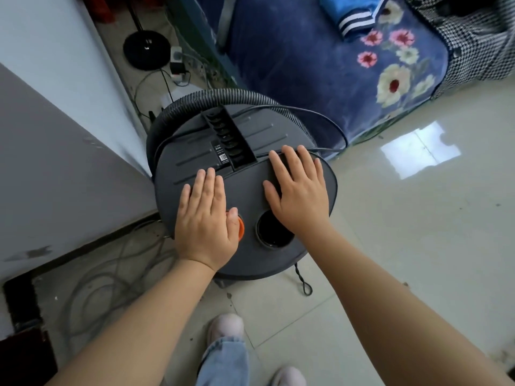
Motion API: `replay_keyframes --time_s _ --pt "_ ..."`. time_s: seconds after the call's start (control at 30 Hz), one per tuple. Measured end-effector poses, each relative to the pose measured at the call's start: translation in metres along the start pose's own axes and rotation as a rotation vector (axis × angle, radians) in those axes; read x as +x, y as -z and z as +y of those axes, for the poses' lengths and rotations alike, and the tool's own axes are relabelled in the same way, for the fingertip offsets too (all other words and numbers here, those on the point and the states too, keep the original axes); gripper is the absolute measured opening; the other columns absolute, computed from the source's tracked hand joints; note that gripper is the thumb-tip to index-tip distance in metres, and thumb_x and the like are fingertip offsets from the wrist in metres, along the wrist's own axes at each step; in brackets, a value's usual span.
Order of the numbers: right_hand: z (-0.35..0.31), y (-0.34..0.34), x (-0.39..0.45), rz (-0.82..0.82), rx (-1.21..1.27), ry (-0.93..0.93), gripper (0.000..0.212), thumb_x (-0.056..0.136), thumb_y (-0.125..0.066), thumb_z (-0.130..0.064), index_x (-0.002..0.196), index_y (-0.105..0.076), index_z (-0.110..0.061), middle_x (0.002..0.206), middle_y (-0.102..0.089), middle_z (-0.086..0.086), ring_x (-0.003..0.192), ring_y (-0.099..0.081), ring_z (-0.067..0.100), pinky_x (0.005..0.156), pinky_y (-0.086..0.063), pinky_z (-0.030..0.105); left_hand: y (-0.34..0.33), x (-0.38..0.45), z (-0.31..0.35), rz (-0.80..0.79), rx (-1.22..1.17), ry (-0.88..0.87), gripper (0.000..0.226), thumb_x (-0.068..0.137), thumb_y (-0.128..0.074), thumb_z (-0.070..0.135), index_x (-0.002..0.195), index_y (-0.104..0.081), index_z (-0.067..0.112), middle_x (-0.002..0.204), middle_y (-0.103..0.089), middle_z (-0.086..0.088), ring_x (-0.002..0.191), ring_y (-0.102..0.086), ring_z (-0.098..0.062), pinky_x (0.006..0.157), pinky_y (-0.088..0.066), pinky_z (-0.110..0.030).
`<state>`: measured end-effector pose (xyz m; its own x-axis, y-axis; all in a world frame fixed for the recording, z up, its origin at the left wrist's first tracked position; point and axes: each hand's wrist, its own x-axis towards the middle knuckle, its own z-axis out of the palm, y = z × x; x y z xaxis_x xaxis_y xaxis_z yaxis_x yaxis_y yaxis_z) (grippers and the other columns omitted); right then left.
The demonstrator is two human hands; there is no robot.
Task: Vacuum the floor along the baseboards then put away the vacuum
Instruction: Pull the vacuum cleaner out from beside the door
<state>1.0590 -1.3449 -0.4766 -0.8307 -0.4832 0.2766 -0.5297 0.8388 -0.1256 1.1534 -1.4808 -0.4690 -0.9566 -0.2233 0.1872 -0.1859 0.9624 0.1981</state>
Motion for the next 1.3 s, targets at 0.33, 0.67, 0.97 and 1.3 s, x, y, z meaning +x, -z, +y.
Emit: replay_keyframes --time_s 0.33,0.67,0.97,1.3 --pt "0.025 0.039 -0.145 0.060 -0.024 -0.165 0.049 0.088 -0.042 -0.039 0.123 -0.061 -0.011 0.126 -0.059 0.013 0.122 -0.043 0.034 0.098 -0.040 0.053 0.001 -0.104 0.061 0.014 -0.064 -0.209 0.056 0.081 -0.036 0.023 0.121 -0.053 -0.012 0.128 -0.053 -0.027 0.126 -0.034 -0.030 0.112 -0.012 -0.033" --pt "0.016 0.072 -0.290 0.136 -0.126 -0.477 0.046 0.088 -0.042 -0.030 0.129 -0.041 -0.008 0.128 -0.055 0.024 0.125 -0.034 0.036 0.104 -0.026 0.049 0.001 -0.159 0.094 -0.028 -0.181 -0.676 0.053 0.080 -0.036 0.022 0.124 -0.045 -0.006 0.126 -0.054 -0.026 0.124 -0.037 -0.030 0.111 -0.017 -0.035" --pt "0.018 0.073 -0.313 0.242 -0.078 -0.531 0.045 0.098 -0.024 -0.024 0.124 -0.048 0.004 0.127 -0.054 0.029 0.126 -0.034 0.039 0.107 -0.027 0.043 0.002 -0.165 0.110 -0.038 -0.134 -0.668 0.048 0.084 -0.037 0.019 0.122 -0.052 -0.006 0.125 -0.056 -0.025 0.123 -0.035 -0.028 0.110 -0.011 -0.035" --pt "0.025 0.076 -0.318 0.242 -0.083 -0.484 0.035 0.095 -0.032 -0.017 0.124 -0.043 0.000 0.122 -0.057 0.029 0.121 -0.036 0.038 0.107 -0.026 0.041 -0.020 -0.189 0.118 0.136 -0.259 -0.483 0.038 0.088 -0.041 0.025 0.119 -0.045 0.003 0.121 -0.057 -0.028 0.122 -0.039 -0.031 0.115 -0.011 -0.028"
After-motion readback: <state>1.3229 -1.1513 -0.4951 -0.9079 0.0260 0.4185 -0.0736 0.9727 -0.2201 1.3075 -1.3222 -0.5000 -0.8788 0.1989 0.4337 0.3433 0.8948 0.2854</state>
